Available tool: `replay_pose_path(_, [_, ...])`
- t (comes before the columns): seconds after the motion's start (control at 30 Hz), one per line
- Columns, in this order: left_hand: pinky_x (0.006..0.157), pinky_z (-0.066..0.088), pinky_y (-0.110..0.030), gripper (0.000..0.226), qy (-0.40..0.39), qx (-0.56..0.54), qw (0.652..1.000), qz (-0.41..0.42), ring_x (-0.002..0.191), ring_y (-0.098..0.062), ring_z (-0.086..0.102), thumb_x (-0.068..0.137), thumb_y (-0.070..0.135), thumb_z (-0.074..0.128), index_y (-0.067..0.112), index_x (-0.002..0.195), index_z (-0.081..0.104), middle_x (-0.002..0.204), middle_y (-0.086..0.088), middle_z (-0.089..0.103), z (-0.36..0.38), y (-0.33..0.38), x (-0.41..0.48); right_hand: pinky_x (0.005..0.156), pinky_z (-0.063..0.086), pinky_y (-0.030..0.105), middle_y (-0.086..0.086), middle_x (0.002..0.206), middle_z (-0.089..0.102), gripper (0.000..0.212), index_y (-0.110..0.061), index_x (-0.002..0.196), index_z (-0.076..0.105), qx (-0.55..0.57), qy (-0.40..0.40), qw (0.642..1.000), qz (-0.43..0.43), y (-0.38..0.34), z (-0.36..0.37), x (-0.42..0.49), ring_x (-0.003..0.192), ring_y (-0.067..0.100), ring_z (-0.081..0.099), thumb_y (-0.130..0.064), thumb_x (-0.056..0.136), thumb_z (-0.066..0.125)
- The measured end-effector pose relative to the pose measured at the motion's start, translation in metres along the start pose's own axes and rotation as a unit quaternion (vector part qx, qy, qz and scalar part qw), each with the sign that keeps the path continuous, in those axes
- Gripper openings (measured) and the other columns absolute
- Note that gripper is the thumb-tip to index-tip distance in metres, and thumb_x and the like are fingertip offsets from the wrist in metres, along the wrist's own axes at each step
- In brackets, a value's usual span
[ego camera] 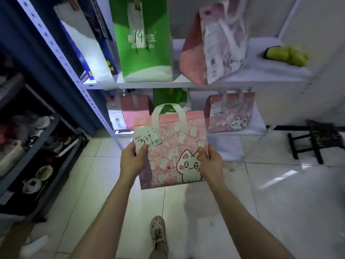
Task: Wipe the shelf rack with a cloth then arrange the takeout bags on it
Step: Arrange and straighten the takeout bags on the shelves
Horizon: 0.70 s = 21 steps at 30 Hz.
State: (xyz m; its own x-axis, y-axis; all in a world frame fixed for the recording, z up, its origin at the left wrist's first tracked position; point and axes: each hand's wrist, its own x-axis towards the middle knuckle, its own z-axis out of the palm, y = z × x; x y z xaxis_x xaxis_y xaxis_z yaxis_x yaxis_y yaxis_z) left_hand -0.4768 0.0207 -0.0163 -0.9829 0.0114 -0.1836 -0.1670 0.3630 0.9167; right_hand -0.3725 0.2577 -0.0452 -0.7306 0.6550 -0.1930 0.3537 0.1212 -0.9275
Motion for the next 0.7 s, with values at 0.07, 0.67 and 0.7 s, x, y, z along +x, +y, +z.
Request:
replay_pose_path(0.07, [0.085,0.066,-0.054,0.014,0.01,-0.024,0.999,0.024,0.094,-0.018,0.08,0.102,0.038,0.067,0.031,0.11,0.074,0.104,0.009,0.082,0.004,0.033,-0.004,0.067,0.062,0.057,0.001,0.077,0.068,0.028,-0.024,0.092,0.061,0.022,0.017,1.0,-0.006,-0.022,-0.016,0.001,0.078,0.029,0.068,-0.051,0.098,0.058])
replay_pose_path(0.67, [0.08,0.059,-0.033,0.008,0.079,-0.118,0.976,0.163,0.093,-0.009,0.075,0.104,0.023,0.067,0.021,0.109,0.073,0.102,0.008,0.08,-0.02,0.148,0.097,0.111,0.047,0.049,-0.001,0.156,0.045,0.074,-0.025,0.151,0.042,-0.12,0.154,0.924,-0.327,-0.273,-0.073,0.192,0.141,0.024,0.047,-0.034,0.082,0.067])
replay_pose_path(0.7, [0.079,0.058,-0.032,0.008,0.072,-0.125,0.976,0.165,0.092,-0.009,0.075,0.104,0.022,0.067,0.02,0.109,0.073,0.101,0.008,0.081,-0.02,0.15,0.103,0.119,0.04,0.05,0.001,0.166,0.034,0.086,-0.024,0.159,0.031,-0.161,0.153,0.91,-0.349,-0.283,-0.075,0.207,0.151,0.028,0.036,-0.032,0.081,0.067])
